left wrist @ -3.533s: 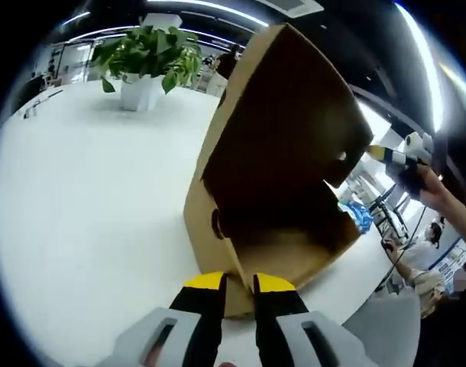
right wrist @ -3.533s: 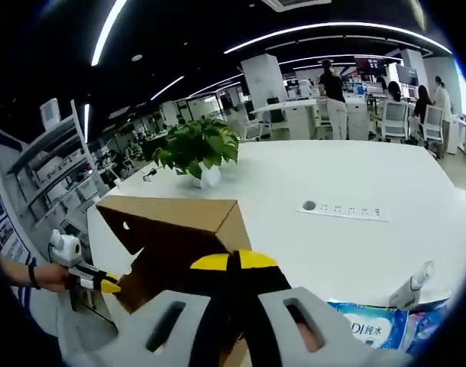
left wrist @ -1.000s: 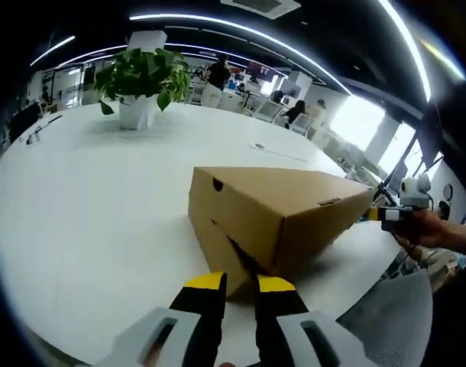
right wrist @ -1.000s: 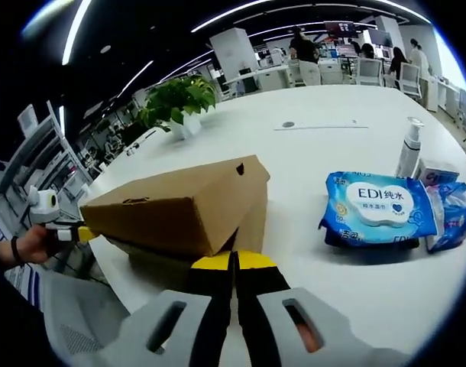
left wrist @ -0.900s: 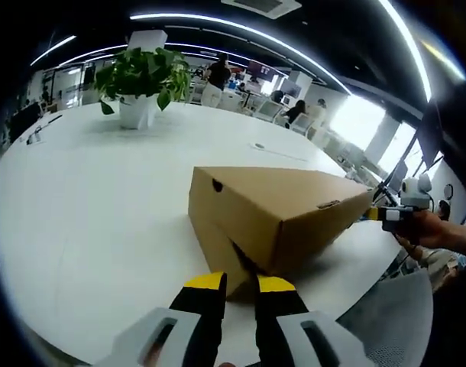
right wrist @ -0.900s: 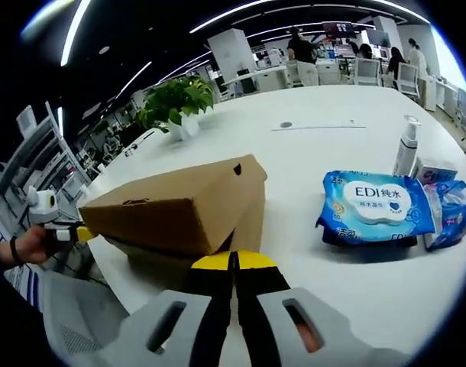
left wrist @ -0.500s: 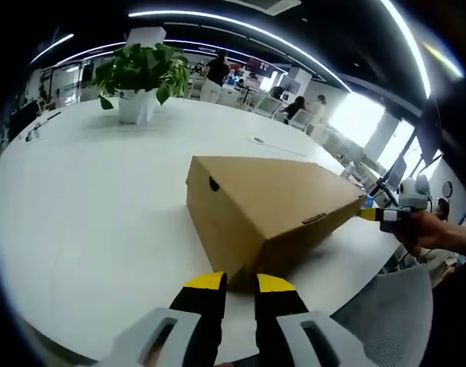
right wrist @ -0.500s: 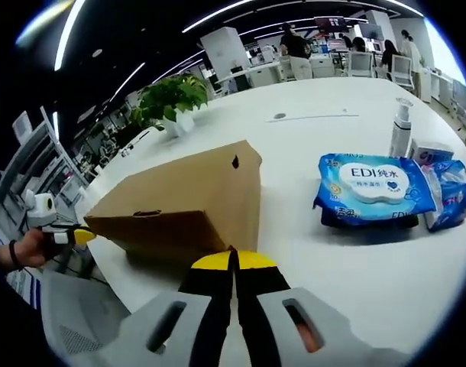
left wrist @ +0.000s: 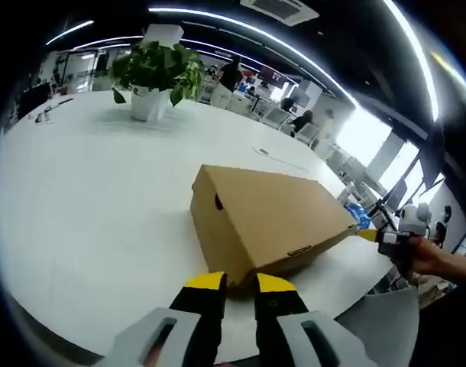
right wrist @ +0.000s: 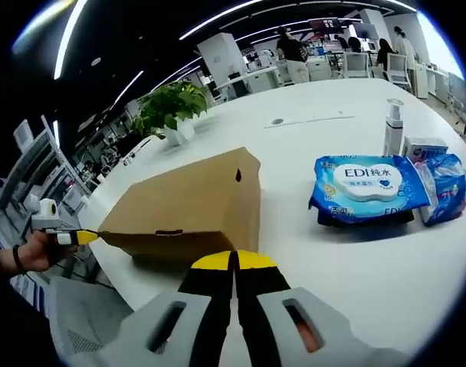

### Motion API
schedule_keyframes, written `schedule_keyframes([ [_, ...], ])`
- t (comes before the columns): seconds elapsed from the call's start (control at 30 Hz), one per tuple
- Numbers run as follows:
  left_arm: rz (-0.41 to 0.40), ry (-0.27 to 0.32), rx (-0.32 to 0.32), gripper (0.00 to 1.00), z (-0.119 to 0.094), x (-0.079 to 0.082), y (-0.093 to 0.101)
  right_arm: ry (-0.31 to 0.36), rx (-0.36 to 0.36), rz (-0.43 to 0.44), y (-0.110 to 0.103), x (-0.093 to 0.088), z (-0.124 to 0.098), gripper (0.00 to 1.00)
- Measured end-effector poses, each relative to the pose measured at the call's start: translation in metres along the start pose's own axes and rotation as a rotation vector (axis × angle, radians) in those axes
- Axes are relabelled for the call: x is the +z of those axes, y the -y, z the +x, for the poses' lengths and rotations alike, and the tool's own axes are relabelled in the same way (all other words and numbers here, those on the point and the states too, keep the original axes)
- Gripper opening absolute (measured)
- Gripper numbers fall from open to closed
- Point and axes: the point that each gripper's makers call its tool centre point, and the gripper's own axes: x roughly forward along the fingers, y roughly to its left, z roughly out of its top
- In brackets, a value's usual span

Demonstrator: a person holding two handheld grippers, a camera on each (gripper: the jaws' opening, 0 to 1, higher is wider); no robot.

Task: Operate the shoe box by opening the lid, removing the specified soft item, and placing it in the target area until the item is outside and the box remains undamaged.

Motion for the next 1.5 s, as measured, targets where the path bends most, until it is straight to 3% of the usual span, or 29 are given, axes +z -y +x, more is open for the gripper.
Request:
schedule_keyframes([
  [0.13,0.006,0.03,-0.018,0.21,-0.006,0.008,0.007,0.012,0.033,-0.002,-0.005,0.003,-0.007,0.02],
  [0.33,-0.014,0.044,-0.038,0.28,-0.001,0.015,0.015,0.052,0.063,0.041,-0.013,0.014,-0.004,0.24],
  [0.5,-0.031,0.028,-0.051,0.29,0.008,0.013,0.018,0.053,0.066,0.073,-0.015,0.016,0.004,0.25],
  [0.6,-0.086,0.008,-0.061,0.29,0.013,0.007,0.016,0.056,0.067,0.113,-0.014,0.015,0.009,0.25],
  [0.77,-0.079,-0.023,-0.061,0.26,0.021,-0.002,0.018,0.022,0.07,0.138,-0.014,0.005,0.019,0.18],
  [0.87,-0.053,-0.065,-0.021,0.22,0.025,-0.01,0.011,-0.025,0.046,0.26,-0.01,-0.004,0.024,0.16],
  [0.93,-0.081,-0.087,-0.029,0.23,0.029,-0.014,0.01,-0.004,0.049,0.27,-0.008,-0.001,0.026,0.16],
  [1.0,-0.1,-0.076,-0.041,0.23,0.031,-0.009,0.01,0.004,0.042,0.254,-0.008,0.001,0.026,0.16],
  [1.2,-0.059,-0.104,-0.048,0.22,0.048,0.006,0.011,0.014,0.019,0.241,0.0,0.006,0.029,0.15],
  [1.23,-0.052,-0.106,-0.047,0.22,0.052,0.009,0.011,0.002,-0.017,0.208,0.007,0.004,0.03,0.1],
  [1.27,-0.047,-0.108,-0.047,0.22,0.055,0.012,0.011,-0.025,-0.068,0.157,0.017,0.0,0.029,0.02],
  [1.3,-0.034,-0.111,-0.051,0.22,0.059,0.016,0.011,-0.094,-0.104,0.139,0.024,-0.011,0.028,0.0],
  [1.37,-0.022,-0.123,-0.069,0.22,0.069,0.019,0.017,-0.176,-0.044,0.175,0.015,-0.027,0.034,0.0],
  [1.4,-0.008,-0.129,-0.074,0.22,0.073,0.021,0.02,-0.126,-0.043,0.181,0.015,-0.023,0.04,0.0],
  [1.5,0.08,-0.163,-0.06,0.16,0.085,0.022,0.024,-0.09,-0.051,0.207,0.015,-0.019,0.042,0.0],
])
